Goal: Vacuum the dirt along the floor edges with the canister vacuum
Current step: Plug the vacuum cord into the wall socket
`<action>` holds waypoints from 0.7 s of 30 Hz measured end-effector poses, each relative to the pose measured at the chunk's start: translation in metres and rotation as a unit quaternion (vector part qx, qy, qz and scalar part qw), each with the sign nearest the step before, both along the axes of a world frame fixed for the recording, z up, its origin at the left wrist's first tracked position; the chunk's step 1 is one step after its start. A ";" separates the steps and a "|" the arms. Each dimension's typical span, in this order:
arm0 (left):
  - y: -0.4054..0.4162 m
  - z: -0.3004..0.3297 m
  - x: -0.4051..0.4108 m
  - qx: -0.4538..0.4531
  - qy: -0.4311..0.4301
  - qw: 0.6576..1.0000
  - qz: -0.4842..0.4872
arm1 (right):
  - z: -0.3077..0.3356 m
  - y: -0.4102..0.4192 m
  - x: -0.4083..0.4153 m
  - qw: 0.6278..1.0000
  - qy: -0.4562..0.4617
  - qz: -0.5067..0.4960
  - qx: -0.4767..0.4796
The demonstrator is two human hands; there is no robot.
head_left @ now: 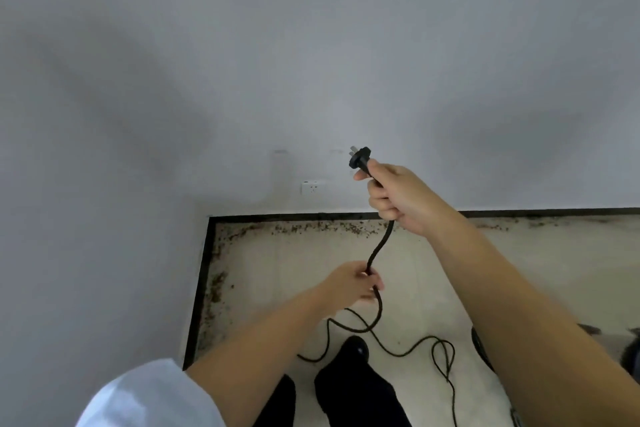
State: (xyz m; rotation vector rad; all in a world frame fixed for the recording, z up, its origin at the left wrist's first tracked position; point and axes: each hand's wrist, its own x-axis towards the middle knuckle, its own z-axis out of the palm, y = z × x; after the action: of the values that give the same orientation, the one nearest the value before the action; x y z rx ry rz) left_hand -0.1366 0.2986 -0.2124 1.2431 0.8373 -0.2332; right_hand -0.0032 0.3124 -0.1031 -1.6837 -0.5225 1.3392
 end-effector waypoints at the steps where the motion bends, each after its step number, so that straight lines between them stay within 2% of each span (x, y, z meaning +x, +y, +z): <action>1: 0.004 -0.020 0.004 -0.020 0.007 1.000 0.004 | -0.022 0.013 0.003 1.000 0.011 -0.004 -0.004; 3: 0.018 -0.066 0.010 -0.010 0.023 0.999 -0.022 | -0.077 0.034 0.007 0.999 0.033 -0.013 -0.025; 7: 0.072 -0.175 0.012 0.163 0.044 0.978 -0.126 | -0.206 0.060 0.005 0.997 0.046 -0.035 -0.059; 13: 0.142 -0.343 0.023 0.280 0.051 0.926 -0.249 | -0.393 0.088 0.011 0.994 0.071 -0.081 -0.004; 18: 0.181 -0.450 0.040 0.273 0.048 0.911 -0.306 | -0.512 0.125 0.015 0.990 0.033 -0.114 0.081; 21: 0.196 -0.466 0.042 0.220 0.072 0.895 -0.381 | -0.550 0.136 0.011 0.977 0.091 -0.145 0.130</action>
State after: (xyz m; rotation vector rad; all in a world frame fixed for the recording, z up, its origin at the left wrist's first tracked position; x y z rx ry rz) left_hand -0.0943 0.4945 -0.6786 1.9734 0.4952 -0.8086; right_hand 0.0078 0.4480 -0.6528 -1.3498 -0.3138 1.1438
